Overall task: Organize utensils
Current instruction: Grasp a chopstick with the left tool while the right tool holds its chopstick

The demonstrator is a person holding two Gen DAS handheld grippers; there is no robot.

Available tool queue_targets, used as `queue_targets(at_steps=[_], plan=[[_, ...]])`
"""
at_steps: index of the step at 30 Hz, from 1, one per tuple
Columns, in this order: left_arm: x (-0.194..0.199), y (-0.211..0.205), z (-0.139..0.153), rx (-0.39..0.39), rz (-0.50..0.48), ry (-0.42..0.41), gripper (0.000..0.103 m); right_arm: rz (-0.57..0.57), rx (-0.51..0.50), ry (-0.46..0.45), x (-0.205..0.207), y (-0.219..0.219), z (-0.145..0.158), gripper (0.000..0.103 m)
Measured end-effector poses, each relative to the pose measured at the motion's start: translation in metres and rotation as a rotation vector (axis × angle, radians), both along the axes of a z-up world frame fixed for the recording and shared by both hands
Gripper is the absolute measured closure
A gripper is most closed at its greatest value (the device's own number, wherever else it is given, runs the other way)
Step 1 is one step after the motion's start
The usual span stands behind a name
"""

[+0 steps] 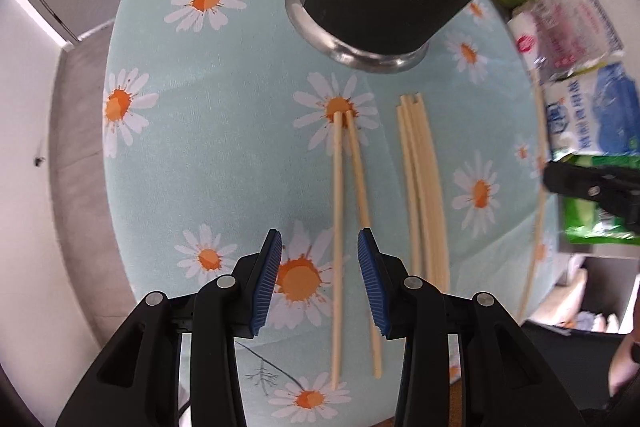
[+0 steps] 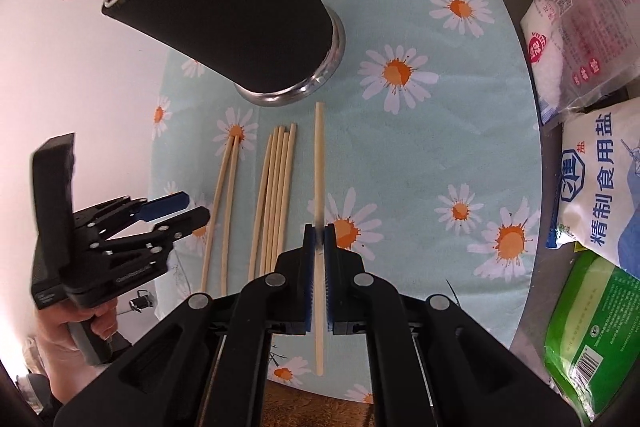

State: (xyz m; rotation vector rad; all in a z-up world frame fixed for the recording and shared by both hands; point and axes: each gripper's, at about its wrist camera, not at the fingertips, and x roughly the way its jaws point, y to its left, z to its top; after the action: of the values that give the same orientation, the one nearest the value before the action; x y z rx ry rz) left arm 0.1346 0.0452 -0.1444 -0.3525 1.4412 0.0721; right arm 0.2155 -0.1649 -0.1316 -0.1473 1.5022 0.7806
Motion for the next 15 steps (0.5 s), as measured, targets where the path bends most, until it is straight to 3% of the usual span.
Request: queue_targets(at_steps=[15], plan=[[0.011, -0.035, -0.011, 0.144, -0.052, 0.054, 0.066, 0.036, 0.093, 0.034, 0.002, -0.032, 0.013, 0.098]])
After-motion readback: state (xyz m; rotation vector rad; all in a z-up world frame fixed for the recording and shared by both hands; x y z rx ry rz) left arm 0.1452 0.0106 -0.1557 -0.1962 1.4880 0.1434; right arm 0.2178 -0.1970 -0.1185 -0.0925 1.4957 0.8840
